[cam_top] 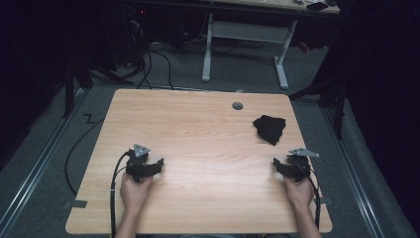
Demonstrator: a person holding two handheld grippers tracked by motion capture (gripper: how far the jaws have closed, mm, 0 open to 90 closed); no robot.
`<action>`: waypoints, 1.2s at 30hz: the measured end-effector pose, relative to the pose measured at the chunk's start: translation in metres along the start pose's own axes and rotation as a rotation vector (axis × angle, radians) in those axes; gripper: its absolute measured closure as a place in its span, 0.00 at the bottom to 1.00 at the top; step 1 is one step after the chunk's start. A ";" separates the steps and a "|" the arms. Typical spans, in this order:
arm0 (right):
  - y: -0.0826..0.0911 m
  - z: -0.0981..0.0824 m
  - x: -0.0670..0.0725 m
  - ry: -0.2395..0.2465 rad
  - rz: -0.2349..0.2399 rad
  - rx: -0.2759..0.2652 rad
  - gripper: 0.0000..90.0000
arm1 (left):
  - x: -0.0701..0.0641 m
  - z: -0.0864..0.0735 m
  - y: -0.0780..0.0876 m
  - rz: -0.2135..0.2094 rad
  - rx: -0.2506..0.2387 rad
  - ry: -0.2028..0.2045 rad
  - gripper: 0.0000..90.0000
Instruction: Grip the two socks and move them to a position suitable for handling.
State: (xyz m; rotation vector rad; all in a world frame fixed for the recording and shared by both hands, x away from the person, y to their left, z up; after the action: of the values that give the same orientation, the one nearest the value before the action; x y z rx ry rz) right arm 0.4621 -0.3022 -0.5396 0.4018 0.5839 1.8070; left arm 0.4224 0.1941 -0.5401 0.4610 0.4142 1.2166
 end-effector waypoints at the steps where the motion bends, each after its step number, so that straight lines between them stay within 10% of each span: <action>1: 0.000 0.000 0.000 0.000 0.000 0.000 0.44 | 0.000 0.000 0.000 0.000 0.000 0.001 0.36; 36: -0.001 0.005 -0.002 -0.015 0.002 -0.023 0.57 | 0.001 0.000 0.000 -0.007 -0.002 0.008 0.36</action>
State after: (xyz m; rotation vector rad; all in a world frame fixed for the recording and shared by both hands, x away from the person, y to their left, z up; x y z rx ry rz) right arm 0.4658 -0.3032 -0.5361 0.3999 0.5518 1.8094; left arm 0.4225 0.1950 -0.5399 0.4529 0.4215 1.2120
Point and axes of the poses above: each handheld gripper's, and its own axes: y roughly backward along the jaws, z roughly out of its top, x roughly to its left, the point moved 5 cm from there along -y, roughly forward along the jaws, and after that the axes turned 6 degrees about -x, right-handed, at the moved point
